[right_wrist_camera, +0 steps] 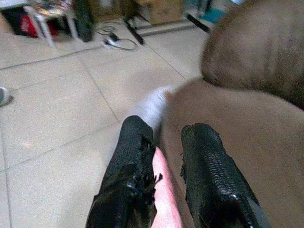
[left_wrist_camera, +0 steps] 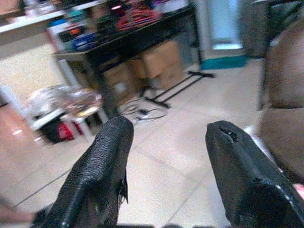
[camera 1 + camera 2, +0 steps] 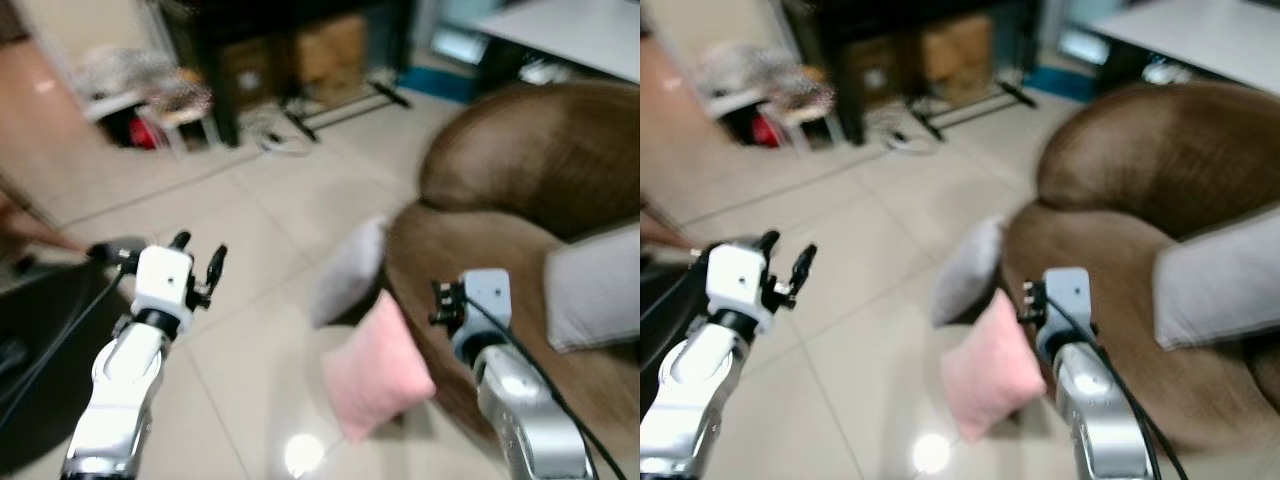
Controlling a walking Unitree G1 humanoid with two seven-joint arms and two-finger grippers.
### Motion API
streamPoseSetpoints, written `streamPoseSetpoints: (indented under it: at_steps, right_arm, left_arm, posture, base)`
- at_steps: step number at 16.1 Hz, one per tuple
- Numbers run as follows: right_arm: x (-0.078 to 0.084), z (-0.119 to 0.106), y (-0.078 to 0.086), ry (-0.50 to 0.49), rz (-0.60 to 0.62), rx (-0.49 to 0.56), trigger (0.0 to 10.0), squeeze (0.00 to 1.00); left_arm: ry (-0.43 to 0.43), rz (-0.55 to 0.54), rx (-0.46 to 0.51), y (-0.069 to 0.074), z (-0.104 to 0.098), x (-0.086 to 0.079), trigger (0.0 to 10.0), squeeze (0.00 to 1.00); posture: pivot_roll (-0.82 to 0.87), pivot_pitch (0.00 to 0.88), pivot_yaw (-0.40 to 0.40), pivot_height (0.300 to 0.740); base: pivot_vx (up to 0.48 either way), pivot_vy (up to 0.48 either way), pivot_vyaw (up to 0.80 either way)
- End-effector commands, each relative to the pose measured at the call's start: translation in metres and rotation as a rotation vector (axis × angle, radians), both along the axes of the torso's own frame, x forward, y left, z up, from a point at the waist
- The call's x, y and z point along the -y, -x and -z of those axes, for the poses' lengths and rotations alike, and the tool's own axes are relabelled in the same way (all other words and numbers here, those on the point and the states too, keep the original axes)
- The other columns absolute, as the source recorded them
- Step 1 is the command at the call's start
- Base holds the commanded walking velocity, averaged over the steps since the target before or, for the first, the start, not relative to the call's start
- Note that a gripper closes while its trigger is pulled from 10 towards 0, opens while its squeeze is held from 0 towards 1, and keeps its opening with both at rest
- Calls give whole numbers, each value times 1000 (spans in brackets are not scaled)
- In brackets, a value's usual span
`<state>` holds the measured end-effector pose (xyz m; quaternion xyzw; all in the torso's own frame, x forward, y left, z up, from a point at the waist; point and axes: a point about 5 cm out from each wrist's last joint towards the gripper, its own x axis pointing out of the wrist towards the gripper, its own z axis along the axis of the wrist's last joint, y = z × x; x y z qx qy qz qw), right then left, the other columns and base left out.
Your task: Move the pillow to the sofa from floor
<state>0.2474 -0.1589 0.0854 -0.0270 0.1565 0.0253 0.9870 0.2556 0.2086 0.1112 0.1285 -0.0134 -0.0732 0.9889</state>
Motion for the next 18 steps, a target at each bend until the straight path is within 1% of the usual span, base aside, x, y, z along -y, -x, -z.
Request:
streamPoseSetpoints:
  at_steps: [1,9,18]
  right_arm:
    - [2,0,1,-14,25,-9,10000,0]
    - [9,-1,-1,27,50,-13,10000,0]
    - [9,0,0,23,55,-16,10000,0]
  left_arm:
    - [8,7,4,-1,-2,1,10000,0]
    - [4,19,5,-6,-2,5,10000,0]
    - [-5,35,-1,-6,0,7,10000,0]
  posture:
    - [-121,0,59,740]
    - [-131,0,50,740]
    - [-133,0,46,740]
  base:
    - [300,0,0]
    - [307,0,0]
    - [303,0,0]
